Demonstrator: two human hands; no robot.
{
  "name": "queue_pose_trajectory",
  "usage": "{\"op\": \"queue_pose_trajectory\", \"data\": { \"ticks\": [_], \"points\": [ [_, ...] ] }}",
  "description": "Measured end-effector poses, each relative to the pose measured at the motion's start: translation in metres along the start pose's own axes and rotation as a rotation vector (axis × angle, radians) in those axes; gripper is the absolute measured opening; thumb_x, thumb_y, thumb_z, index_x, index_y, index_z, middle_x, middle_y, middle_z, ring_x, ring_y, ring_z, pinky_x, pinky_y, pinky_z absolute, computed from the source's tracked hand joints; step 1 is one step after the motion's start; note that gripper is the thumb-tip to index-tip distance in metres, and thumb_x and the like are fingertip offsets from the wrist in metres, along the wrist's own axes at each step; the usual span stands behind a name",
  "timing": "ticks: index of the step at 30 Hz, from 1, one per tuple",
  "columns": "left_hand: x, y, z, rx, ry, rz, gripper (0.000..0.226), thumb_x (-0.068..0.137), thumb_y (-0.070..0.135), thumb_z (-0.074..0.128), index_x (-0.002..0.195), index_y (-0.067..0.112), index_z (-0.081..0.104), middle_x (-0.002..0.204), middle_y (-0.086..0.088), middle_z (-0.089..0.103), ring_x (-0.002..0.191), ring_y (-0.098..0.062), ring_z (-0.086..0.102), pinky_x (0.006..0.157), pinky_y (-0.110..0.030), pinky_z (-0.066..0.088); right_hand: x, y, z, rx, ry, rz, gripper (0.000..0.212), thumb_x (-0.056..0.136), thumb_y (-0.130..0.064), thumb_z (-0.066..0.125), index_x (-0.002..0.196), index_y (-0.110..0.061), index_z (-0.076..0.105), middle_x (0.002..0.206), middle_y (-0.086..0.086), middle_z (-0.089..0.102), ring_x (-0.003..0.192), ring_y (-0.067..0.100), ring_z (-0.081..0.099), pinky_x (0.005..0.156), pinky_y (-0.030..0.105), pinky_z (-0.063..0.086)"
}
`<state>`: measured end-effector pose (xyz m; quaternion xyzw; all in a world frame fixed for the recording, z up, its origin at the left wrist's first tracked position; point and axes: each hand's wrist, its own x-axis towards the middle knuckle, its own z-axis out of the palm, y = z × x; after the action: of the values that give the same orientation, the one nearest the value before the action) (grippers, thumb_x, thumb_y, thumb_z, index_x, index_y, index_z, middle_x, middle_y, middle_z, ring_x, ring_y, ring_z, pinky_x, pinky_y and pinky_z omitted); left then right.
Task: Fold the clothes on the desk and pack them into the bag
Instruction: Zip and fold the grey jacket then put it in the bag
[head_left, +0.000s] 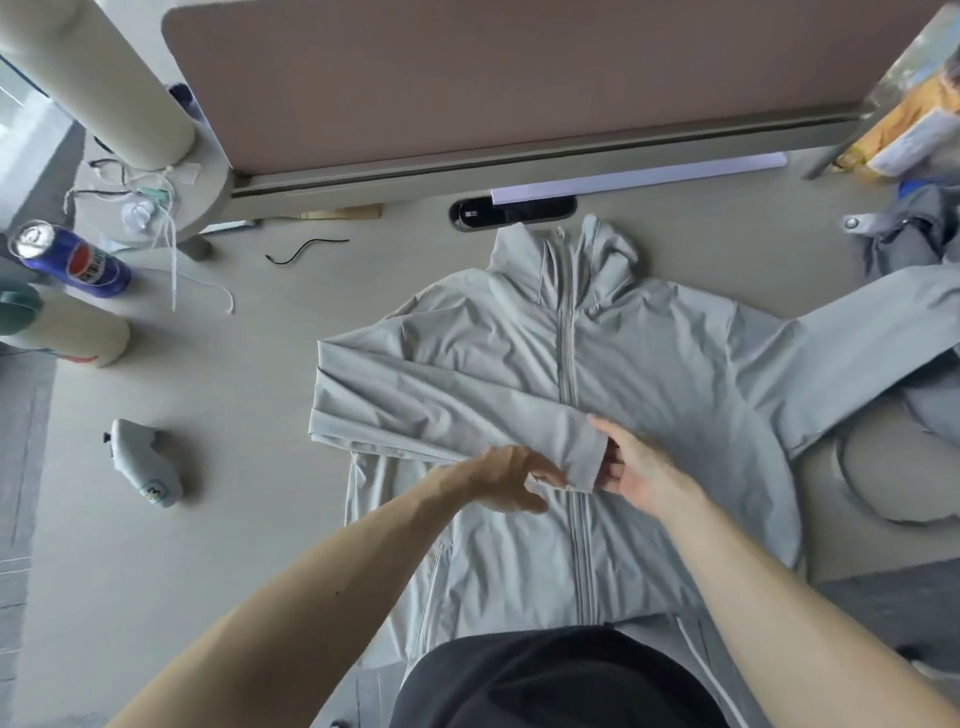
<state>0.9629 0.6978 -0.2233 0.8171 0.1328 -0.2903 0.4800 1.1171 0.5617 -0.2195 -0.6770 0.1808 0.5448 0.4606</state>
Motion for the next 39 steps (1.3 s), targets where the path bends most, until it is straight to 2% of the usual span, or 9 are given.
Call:
{"op": "queue_pose_trajectory", "data": {
  "ticks": [4, 8, 12, 18, 20, 22, 27, 35, 39],
  "points": [
    [-0.017, -0.023, -0.037, -0.121, 0.371, 0.001, 0.035, 0.083, 0.008, 0.074, 0.117, 0.01, 0.071, 0.113, -0.005, 0.073, 0.102, -0.018, 0.069, 0.077, -0.008, 0.044, 0.009, 0.008, 0.011, -0.092, 0.034, -0.121, 0.039, 0.079, -0.014, 0.08, 0.114, -0.006, 0.065, 0.103, 0.014, 0.073, 0.085, 0.027, 0.069, 0.08, 0.043, 0.056],
    [-0.041, -0.068, -0.096, 0.093, 0.635, -0.198, 0.044, 0.075, 0.028, 0.064, 0.118, 0.022, 0.068, 0.128, -0.007, 0.065, 0.117, -0.026, 0.062, 0.095, -0.034, 0.047, 0.019, 0.01, 0.019, -0.19, 0.11, -0.262, 0.022, 0.075, -0.004, 0.081, 0.094, -0.01, 0.07, 0.098, 0.013, 0.074, 0.082, 0.022, 0.071, 0.078, 0.036, 0.058],
    [-0.066, -0.107, -0.151, 0.441, 0.499, -0.436, 0.051, 0.08, 0.042, 0.066, 0.129, 0.043, 0.054, 0.145, 0.007, 0.051, 0.135, -0.022, 0.043, 0.102, -0.046, 0.028, -0.003, -0.013, 0.017, -0.12, 0.0, -0.396, 0.016, 0.085, -0.001, 0.071, 0.1, -0.005, 0.072, 0.092, 0.005, 0.076, 0.085, 0.019, 0.073, 0.078, 0.034, 0.059],
    [-0.069, -0.115, -0.181, 0.642, 0.129, -0.544, 0.066, 0.077, 0.065, 0.069, 0.135, 0.041, 0.05, 0.116, 0.007, 0.062, 0.127, -0.02, 0.041, 0.098, -0.045, 0.024, -0.012, -0.051, -0.012, 0.008, -0.048, -0.535, 0.02, 0.082, -0.013, 0.071, 0.101, -0.009, 0.066, 0.085, -0.004, 0.076, 0.075, 0.008, 0.071, 0.069, 0.022, 0.057],
    [-0.066, -0.118, -0.186, 0.698, 0.006, -0.564, 0.051, 0.075, 0.061, 0.074, 0.116, 0.038, 0.055, 0.099, 0.011, 0.058, 0.12, -0.019, 0.04, 0.098, -0.047, 0.025, -0.008, -0.06, -0.025, -0.066, -0.021, -0.541, 0.05, 0.068, -0.03, 0.078, 0.108, -0.002, 0.066, 0.095, 0.002, 0.076, 0.085, 0.013, 0.071, 0.073, 0.023, 0.058],
    [-0.066, -0.122, -0.192, 0.717, -0.05, -0.556, 0.041, 0.076, 0.054, 0.077, 0.1, 0.029, 0.055, 0.092, 0.012, 0.056, 0.115, -0.016, 0.039, 0.098, -0.047, 0.026, 0.001, -0.068, -0.039, -0.117, 0.006, -0.533, 0.037, 0.084, -0.018, 0.072, 0.116, -0.001, 0.065, 0.101, 0.003, 0.075, 0.091, 0.016, 0.07, 0.077, 0.023, 0.058],
    [-0.071, -0.124, -0.211, 0.608, 0.039, -0.434, 0.057, 0.088, 0.063, 0.061, 0.132, 0.027, 0.06, 0.113, 0.005, 0.057, 0.106, -0.016, 0.048, 0.098, -0.039, 0.025, 0.022, -0.074, -0.063, -0.195, 0.094, -0.495, 0.018, 0.098, -0.005, 0.056, 0.112, -0.009, 0.067, 0.084, -0.011, 0.076, 0.077, 0.004, 0.07, 0.074, 0.02, 0.057],
    [-0.069, -0.118, -0.229, 0.655, 0.292, -0.329, 0.05, 0.081, 0.073, 0.061, 0.09, 0.023, 0.063, 0.078, 0.004, 0.059, 0.094, -0.024, 0.059, 0.088, -0.041, 0.025, 0.023, -0.078, -0.069, -0.371, 0.288, -0.637, 0.003, 0.09, -0.016, 0.07, 0.091, -0.015, 0.067, 0.075, -0.003, 0.07, 0.059, -0.003, 0.063, 0.052, 0.013, 0.047],
    [-0.06, -0.123, -0.2, 0.709, 0.376, -0.403, 0.043, 0.083, 0.058, 0.068, 0.114, 0.031, 0.057, 0.105, 0.002, 0.063, 0.11, -0.024, 0.052, 0.088, -0.041, 0.026, 0.042, -0.063, -0.078, -0.769, 0.41, -0.586, 0.021, 0.083, -0.031, 0.073, 0.085, -0.011, 0.066, 0.084, 0.01, 0.071, 0.085, 0.033, 0.068, 0.07, 0.039, 0.051]
  ]
}}
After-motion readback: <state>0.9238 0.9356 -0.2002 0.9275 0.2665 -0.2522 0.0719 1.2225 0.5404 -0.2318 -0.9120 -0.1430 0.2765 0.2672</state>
